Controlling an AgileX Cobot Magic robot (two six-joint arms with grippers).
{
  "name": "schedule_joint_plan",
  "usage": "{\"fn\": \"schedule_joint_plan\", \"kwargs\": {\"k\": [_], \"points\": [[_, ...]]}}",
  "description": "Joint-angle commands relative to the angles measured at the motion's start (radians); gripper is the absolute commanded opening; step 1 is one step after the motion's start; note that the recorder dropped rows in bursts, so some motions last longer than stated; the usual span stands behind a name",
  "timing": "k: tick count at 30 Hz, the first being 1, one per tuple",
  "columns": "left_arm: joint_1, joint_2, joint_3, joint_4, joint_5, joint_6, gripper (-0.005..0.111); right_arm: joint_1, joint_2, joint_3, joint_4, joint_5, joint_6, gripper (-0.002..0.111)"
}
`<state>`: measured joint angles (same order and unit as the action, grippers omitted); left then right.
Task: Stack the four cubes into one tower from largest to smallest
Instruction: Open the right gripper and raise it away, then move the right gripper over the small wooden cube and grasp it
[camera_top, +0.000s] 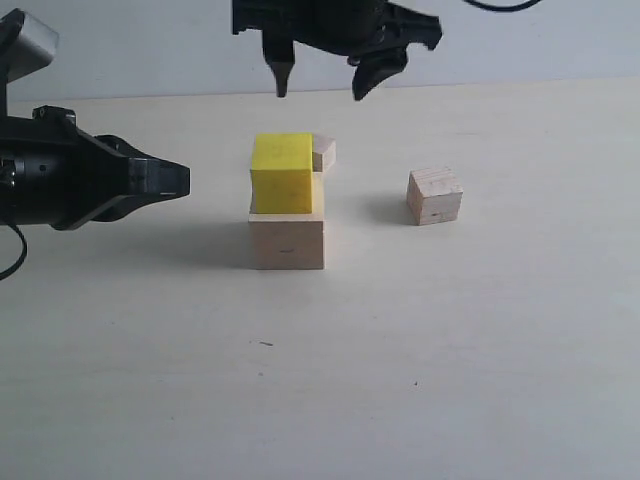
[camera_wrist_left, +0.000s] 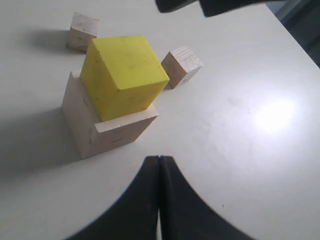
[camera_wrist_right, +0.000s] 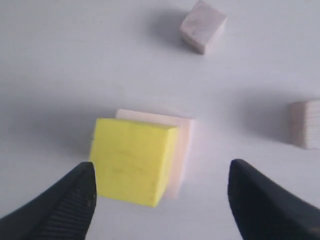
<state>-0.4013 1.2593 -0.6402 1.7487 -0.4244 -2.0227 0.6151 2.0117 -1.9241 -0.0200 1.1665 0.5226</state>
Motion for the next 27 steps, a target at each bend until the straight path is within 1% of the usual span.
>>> {"fn": "schedule_joint_plan", "kwargs": {"k": [1, 2, 5, 9, 12, 18, 22, 23, 24, 27], "points": [[-0.007, -0.007, 0.003, -0.004, -0.002, 0.007, 0.0, -0.004, -0.043, 0.001, -0.239, 0.055, -0.093, 0.068], [-0.007, -0.007, 0.003, -0.004, -0.002, 0.007, 0.0, -0.004, -0.044, 0.001, -0.301, 0.055, -0.096, 0.068], [-0.007, -0.007, 0.003, -0.004, 0.0, 0.007, 0.0, -0.004, -0.045, 0.003, -0.388, 0.055, -0.138, 0.068], [-0.007, -0.007, 0.003, -0.004, 0.0, 0.005, 0.0, -0.006, -0.037, 0.003, -0.393, 0.055, -0.173, 0.068], [-0.007, -0.007, 0.003, -0.004, -0.007, 0.005, 0.0, -0.038, -0.033, 0.003, -0.406, 0.055, -0.191, 0.068], [-0.007, -0.007, 0.003, -0.004, -0.018, 0.005, 0.0, -0.182, -0.033, 0.003, -0.277, 0.055, -0.215, 0.068], [-0.007, -0.007, 0.003, -0.004, -0.018, 0.005, 0.0, -0.28, -0.027, 0.026, -0.133, 0.055, -0.248, 0.068], [-0.007, -0.007, 0.003, -0.004, -0.018, 0.005, 0.0, -0.296, -0.023, 0.04, -0.099, 0.055, -0.251, 0.068], [-0.007, -0.007, 0.003, -0.004, -0.018, 0.005, 0.0, -0.315, -0.008, 0.073, -0.026, 0.055, -0.251, 0.068], [-0.007, -0.007, 0.003, -0.004, -0.018, 0.005, 0.0, -0.321, 0.039, 0.099, 0.012, 0.038, -0.28, 0.064]]}}
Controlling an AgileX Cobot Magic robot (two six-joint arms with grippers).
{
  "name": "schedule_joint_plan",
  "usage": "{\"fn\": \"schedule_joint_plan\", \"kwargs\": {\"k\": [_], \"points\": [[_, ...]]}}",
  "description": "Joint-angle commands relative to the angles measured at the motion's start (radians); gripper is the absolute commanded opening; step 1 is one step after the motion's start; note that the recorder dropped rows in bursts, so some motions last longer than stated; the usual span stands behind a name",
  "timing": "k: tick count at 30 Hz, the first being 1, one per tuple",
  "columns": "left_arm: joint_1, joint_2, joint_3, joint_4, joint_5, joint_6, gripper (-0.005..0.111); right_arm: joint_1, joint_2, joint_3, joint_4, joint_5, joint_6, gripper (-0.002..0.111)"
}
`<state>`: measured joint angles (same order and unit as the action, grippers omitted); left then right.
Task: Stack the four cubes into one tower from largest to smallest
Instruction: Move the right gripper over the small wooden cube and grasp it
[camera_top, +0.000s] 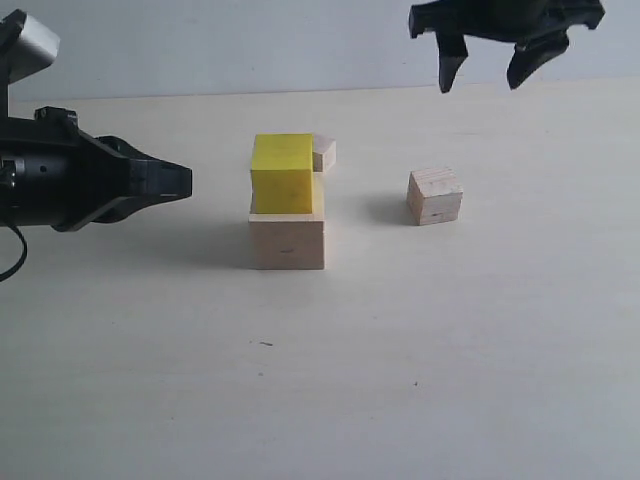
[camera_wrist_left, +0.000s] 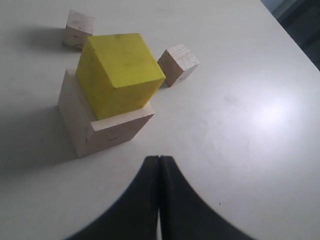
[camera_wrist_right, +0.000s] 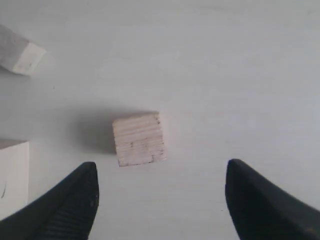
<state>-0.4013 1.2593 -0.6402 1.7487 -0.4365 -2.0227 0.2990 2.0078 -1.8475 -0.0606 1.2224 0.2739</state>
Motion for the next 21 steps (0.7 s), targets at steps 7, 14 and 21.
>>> {"fn": "schedule_joint_plan", "kwargs": {"k": [7, 14, 21], "points": [[-0.007, -0.007, 0.003, -0.004, -0.03, 0.005, 0.0, -0.005, 0.176, 0.001, 0.114, -0.066, -0.113, 0.075], [-0.007, -0.007, 0.003, -0.004, -0.059, 0.005, 0.0, -0.022, 0.276, -0.025, 0.134, -0.075, -0.183, 0.077], [-0.007, -0.007, 0.003, -0.004, -0.063, 0.011, 0.0, -0.045, 0.283, -0.025, 0.139, -0.084, -0.181, 0.077]]}}
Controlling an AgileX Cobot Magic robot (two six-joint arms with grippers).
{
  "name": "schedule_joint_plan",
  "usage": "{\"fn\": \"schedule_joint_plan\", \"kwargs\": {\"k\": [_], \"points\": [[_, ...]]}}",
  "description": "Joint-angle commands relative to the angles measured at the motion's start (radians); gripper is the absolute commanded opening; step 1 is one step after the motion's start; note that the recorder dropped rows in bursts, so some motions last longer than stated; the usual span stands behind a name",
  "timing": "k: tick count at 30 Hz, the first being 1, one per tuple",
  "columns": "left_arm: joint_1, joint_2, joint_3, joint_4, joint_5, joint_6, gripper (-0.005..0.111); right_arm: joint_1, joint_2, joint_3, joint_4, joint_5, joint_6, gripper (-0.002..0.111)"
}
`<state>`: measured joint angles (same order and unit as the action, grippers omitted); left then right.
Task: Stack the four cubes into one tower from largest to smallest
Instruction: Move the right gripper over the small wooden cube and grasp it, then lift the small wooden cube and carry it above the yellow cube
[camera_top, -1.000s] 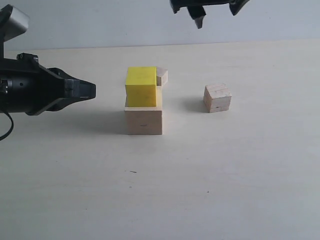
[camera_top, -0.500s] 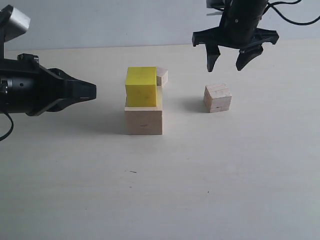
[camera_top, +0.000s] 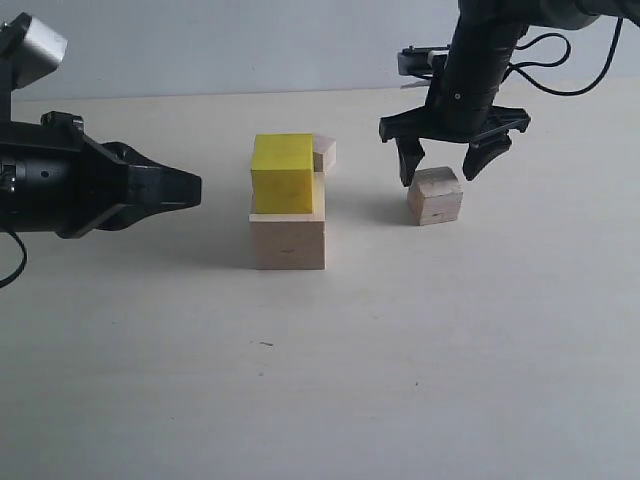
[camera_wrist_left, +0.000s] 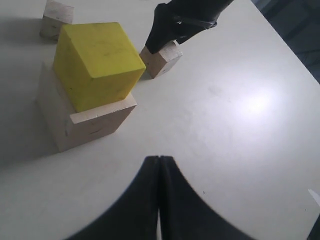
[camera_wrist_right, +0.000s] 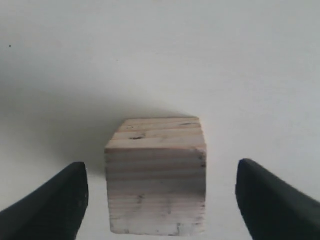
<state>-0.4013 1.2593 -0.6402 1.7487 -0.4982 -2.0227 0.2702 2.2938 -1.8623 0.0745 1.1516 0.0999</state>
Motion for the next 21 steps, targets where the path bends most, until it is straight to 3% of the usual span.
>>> {"fn": "schedule_joint_plan", "kwargs": {"k": [1, 7, 10, 12, 19, 21], "points": [[-0.007, -0.007, 0.003, -0.004, 0.001, 0.015, 0.0, -0.016, -0.003, -0.01, 0.005, -0.015, -0.007, 0.077], [-0.007, -0.007, 0.003, -0.004, 0.022, 0.02, 0.0, -0.016, 0.033, -0.01, 0.072, -0.007, -0.022, 0.077], [-0.007, -0.007, 0.003, -0.004, 0.022, 0.02, 0.0, -0.016, 0.044, -0.01, 0.072, -0.003, -0.022, 0.071], [-0.007, -0.007, 0.003, -0.004, 0.022, 0.022, 0.0, -0.016, 0.041, -0.012, 0.074, -0.003, -0.015, 0.061], [-0.007, -0.007, 0.003, -0.004, 0.022, 0.025, 0.0, -0.016, -0.004, -0.107, 0.087, 0.069, 0.019, 0.004], [-0.007, -0.007, 0.003, -0.004, 0.022, 0.025, 0.0, -0.016, -0.036, -0.124, 0.117, 0.069, 0.034, 0.0]]}}
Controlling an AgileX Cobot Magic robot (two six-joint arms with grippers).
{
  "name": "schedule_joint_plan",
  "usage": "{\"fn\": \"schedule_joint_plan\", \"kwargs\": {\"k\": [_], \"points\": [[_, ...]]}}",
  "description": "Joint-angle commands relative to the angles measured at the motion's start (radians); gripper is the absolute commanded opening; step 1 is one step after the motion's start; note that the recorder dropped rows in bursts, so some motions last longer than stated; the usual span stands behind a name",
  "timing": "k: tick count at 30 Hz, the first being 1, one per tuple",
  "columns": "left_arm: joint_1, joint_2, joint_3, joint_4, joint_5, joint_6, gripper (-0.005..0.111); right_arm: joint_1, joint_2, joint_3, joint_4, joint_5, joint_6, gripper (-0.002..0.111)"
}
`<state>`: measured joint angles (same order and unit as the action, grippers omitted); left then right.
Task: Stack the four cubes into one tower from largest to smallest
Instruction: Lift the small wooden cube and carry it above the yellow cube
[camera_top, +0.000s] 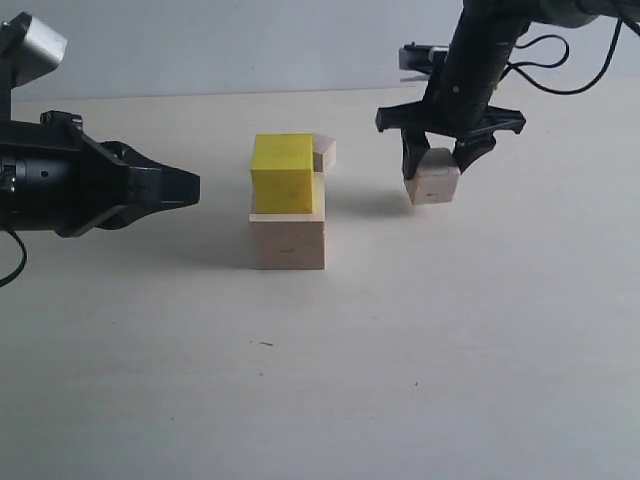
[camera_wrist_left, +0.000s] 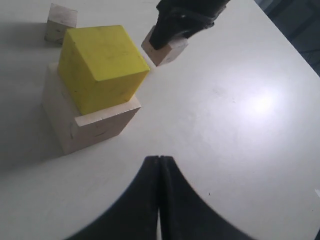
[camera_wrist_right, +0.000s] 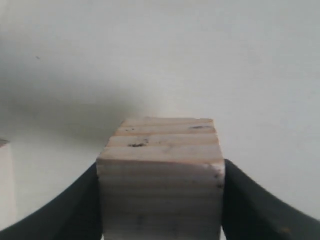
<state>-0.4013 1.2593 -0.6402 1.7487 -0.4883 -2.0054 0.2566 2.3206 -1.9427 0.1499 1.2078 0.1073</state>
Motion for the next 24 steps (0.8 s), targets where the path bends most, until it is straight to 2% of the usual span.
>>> {"fn": "schedule_joint_plan", "kwargs": {"k": [1, 7, 16, 24], "points": [[-0.007, -0.007, 0.003, -0.004, 0.012, 0.007, 0.0, -0.003, -0.084, -0.044, 0.056, 0.013, 0.026, 0.0], [-0.007, -0.007, 0.003, -0.004, 0.027, 0.007, 0.0, 0.04, -0.208, -0.036, 0.081, 0.013, 0.061, 0.0], [-0.007, -0.007, 0.003, -0.004, 0.057, -0.013, 0.0, 0.222, -0.323, -0.036, 0.073, 0.013, 0.085, 0.0], [-0.007, -0.007, 0.003, -0.004, 0.057, -0.013, 0.0, 0.301, -0.35, -0.039, 0.07, 0.013, 0.233, 0.0]]}}
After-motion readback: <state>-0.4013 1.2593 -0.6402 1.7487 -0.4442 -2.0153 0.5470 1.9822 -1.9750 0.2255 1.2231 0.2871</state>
